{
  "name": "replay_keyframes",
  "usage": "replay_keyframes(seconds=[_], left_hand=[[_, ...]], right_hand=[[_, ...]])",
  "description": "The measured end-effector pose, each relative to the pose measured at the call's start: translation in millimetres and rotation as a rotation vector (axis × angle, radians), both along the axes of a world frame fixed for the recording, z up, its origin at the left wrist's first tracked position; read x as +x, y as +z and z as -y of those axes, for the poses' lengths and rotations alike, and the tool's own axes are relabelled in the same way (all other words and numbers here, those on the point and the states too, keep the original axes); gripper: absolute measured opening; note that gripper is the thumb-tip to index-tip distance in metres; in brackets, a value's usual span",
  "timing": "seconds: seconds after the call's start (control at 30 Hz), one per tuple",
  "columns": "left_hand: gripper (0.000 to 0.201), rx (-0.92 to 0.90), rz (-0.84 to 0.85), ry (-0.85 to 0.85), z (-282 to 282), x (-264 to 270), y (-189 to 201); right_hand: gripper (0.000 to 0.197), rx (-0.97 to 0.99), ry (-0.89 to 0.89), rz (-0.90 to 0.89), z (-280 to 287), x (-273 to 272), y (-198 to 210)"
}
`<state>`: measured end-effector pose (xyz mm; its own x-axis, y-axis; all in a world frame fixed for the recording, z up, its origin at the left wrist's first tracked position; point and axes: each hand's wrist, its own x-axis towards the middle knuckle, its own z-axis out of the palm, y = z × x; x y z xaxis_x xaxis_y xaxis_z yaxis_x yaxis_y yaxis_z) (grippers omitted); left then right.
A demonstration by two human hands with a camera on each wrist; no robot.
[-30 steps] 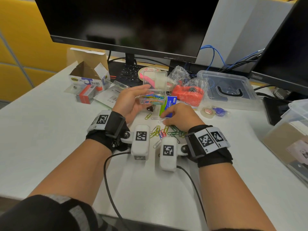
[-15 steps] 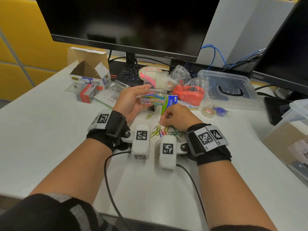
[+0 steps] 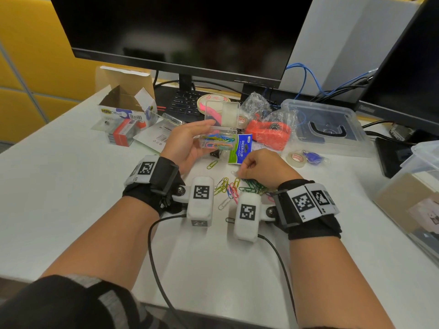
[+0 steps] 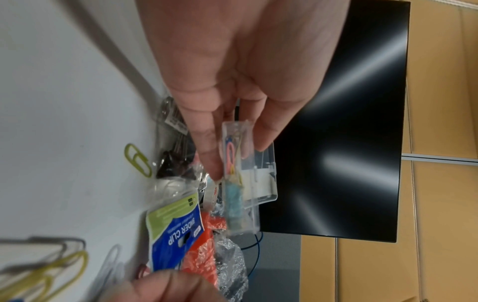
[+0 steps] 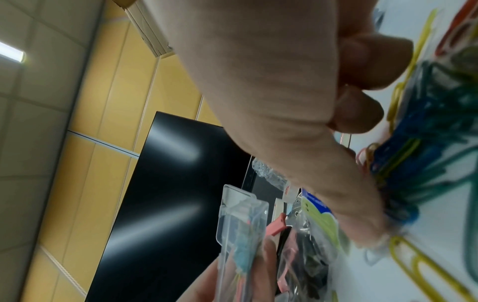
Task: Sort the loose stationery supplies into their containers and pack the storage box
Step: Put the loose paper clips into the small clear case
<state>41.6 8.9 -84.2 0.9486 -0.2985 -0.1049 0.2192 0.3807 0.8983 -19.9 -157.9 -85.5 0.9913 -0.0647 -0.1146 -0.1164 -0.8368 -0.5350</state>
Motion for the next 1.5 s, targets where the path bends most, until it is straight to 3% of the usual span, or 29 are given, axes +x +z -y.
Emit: replay_keyframes(seconds=[0.3,0.77,0.9,1.07,1.17,1.3,1.4,1.5], left_hand=[[0.026,0.011,-0.005,-0.002,0.3,0.6,-0.1],[0.027,0.029,0.0,0.002,0.4,1.9,-2.0],[0.029,0.063,0.015,-0.008,1.9,2.5,-2.2],[0.025,0.062,0.031,-0.121,3.7,-1.7,-0.6],[0.025,0.069,0.025,-0.195,4.3,-3.4,-1.6],[0.023,0.05,0.045,-0.155,-1.5,0.8,-0.7],[0.025,0.065,0.031,-0.101,-5.3,5.7,-1.8],[0.029,0.084,0.014,-0.071,-5.5,7.2,-2.8]], right_hand=[[0.012,0.003,-0.01,0.027,-6.8,0.7,-0.2],[0.026,-0.173,0.04,-0.007,-9.7,1.7,1.2],[0.026,-0.02,-0.006,0.127,-2.1,-2.2,7.2],[0.012,0.223,-0.113,0.49,-6.1,-0.9,12.3],[0.015,0.213,-0.072,0.522,-13.7,1.0,10.1],[0.013,0.276,-0.124,0.568,-13.5,0.3,8.2],[0.013,0.265,-0.123,0.445,-8.6,-1.6,6.5],[0.015,0.2,0.003,0.178,-9.8,-6.6,4.6]])
